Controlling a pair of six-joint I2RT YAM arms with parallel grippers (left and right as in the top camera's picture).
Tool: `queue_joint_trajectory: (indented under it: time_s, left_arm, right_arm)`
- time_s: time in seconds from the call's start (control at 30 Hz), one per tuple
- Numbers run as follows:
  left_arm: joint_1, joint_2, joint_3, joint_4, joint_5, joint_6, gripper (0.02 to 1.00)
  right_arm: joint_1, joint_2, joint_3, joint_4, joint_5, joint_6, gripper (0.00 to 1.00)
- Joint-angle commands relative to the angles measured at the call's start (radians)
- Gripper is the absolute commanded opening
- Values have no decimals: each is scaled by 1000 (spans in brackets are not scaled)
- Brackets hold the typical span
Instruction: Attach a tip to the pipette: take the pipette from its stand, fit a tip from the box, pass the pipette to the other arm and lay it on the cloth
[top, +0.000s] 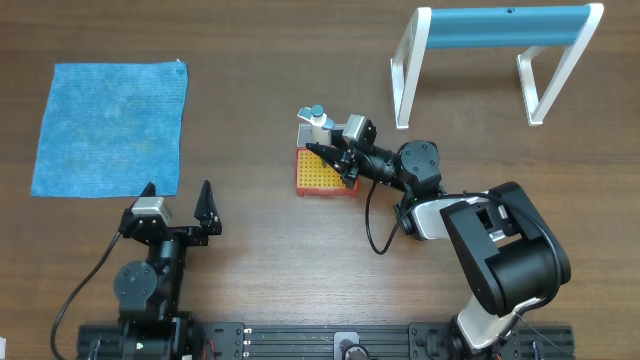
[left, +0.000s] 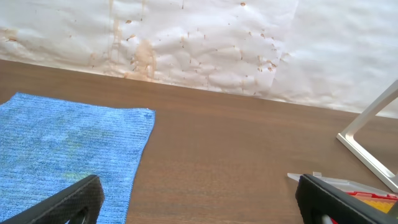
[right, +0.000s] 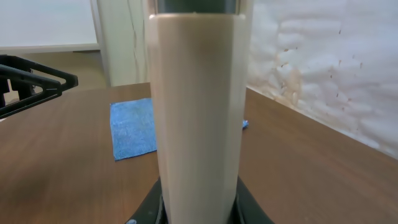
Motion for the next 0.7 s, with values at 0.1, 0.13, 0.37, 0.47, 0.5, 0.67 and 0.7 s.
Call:
queue_joint_trajectory:
  time_s: [0.1,0.13,0.37,0.47,0.5,0.67,0.7]
  left_arm:
    - [-5,-5,-1,-8,-8,-5,998]
    - [-5,-5,-1,-8,-8,-5,998]
    - [-5,-5,-1,-8,-8,-5,998]
    - [-5,-5,-1,-8,-8,-5,998]
    - [-5,-5,-1,-8,-8,-5,996]
    - [-5,-5,-1,-8,-8,-5,996]
    - [-5,-5,-1,-8,-8,-5,998]
  right_arm:
    - [5,29,-8,-14,9,-16,75]
    - [5,29,-10,-18,9,-19,77]
    - [5,29,-25,-35,10,-34,75]
    - [5,29,-25,-34,9,-34,75]
    - [5,29,-25,-29,9,-34,75]
    - [5,21,-25,-1,8,-32,75]
    - [5,13,-25,-1,9,-32,75]
